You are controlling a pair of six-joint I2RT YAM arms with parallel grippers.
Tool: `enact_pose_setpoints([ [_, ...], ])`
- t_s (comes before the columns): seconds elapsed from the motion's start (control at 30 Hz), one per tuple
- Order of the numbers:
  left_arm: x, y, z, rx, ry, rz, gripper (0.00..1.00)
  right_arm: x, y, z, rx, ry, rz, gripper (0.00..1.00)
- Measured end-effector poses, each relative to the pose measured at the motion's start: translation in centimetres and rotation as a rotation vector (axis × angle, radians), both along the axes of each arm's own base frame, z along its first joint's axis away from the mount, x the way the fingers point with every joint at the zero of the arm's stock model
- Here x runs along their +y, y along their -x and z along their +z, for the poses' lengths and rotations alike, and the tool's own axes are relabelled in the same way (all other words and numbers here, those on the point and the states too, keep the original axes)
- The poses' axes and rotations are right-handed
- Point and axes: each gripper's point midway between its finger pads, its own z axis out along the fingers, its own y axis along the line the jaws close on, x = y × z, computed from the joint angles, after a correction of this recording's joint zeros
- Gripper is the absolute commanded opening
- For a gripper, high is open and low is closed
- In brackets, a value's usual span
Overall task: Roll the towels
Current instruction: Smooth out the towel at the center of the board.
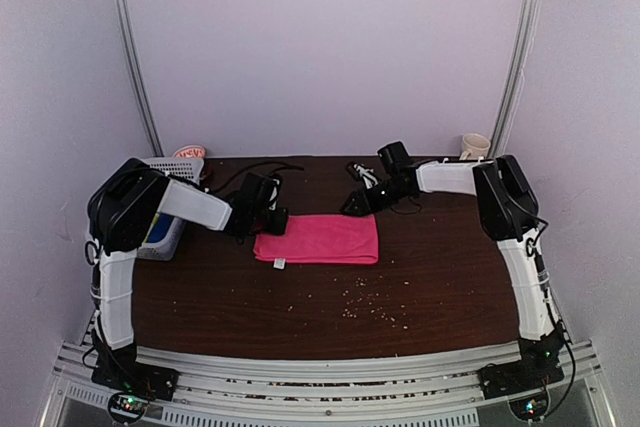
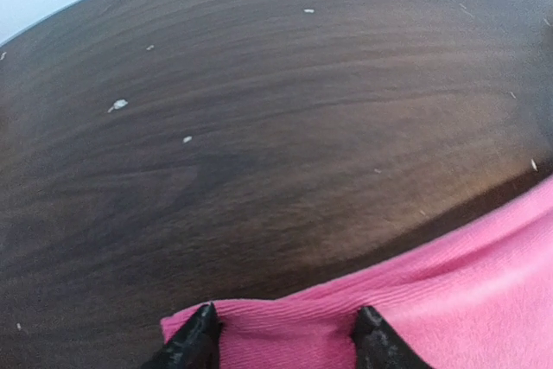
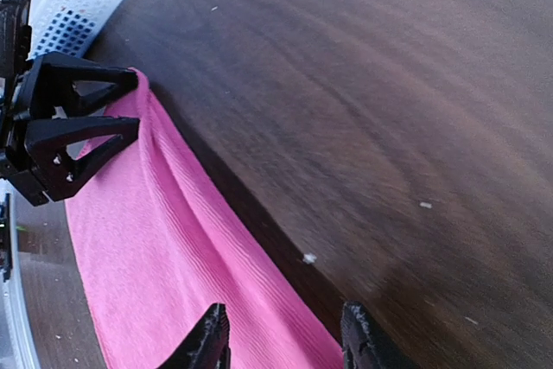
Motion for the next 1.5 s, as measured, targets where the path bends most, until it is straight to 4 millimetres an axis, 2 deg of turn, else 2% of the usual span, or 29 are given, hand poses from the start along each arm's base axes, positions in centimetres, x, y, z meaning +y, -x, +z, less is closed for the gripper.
enact_pose_setpoints([
  [0.07, 0.4, -0.2, 0.1, 0.005, -0.015, 0.009, 0.8, -0.8, -0.2, 1.2, -0.03, 0.032, -0.007, 0.46],
  [0.17, 0.6, -0.8, 0.7, -0.004, -0.027, 0.017, 0.97, -1.7, -0.5, 4.3, -0.104, 0.058, -0.005, 0.46],
  [0.3, 0.5, -1.0, 2.0, -0.018, -0.013, 0.012, 0.97, -1.5, 0.2, 9.1, -0.202, 0.028, 0.039, 0.46],
  [0.4, 0.1, -0.9, 3.8, -0.04, 0.02, 0.001, 0.88, -0.5, 1.5, 10.5, -0.225, -0.009, 0.091, 0.45],
  [0.5, 0.0, -0.3, 5.8, -0.069, 0.074, -0.008, 0.68, 1.1, 3.1, 9.7, -0.196, -0.043, 0.148, 0.45],
  [0.57, 0.2, 0.6, 6.3, -0.075, 0.105, -0.015, 0.56, 2.5, 4.0, 8.4, -0.149, -0.078, 0.173, 0.44],
  [0.63, 0.2, 1.3, 6.1, -0.067, 0.129, -0.021, 0.42, 3.7, 4.6, 7.3, -0.1, -0.121, 0.186, 0.44],
  [0.73, -0.1, 2.3, 4.9, -0.035, 0.14, -0.039, 0.3, 5.1, 5.0, 5.8, -0.023, -0.198, 0.175, 0.44],
  [0.9, -1.0, 3.0, 3.8, -0.016, 0.146, -0.063, 0.25, 6.4, 4.3, 4.9, 0.062, -0.319, 0.116, 0.43],
  [1.03, -1.3, 3.4, 1.4, 0.024, 0.136, -0.059, 0.23, 7.3, 3.8, 5.6, 0.08, -0.388, 0.089, 0.43],
  [1.2, -1.1, 3.6, -0.2, 0.052, 0.128, -0.046, 0.23, 8.0, 3.9, 5.7, 0.101, -0.433, 0.071, 0.43],
  [1.3, -1.2, 3.4, -0.1, 0.046, 0.137, -0.04, 0.24, 8.1, 4.1, 4.6, 0.127, -0.43, 0.055, 0.43],
  [1.5, -1.2, 3.3, -0.1, 0.042, 0.146, -0.034, 0.24, 7.5, 3.5, 1.1, 0.161, -0.371, -0.023, 0.43],
])
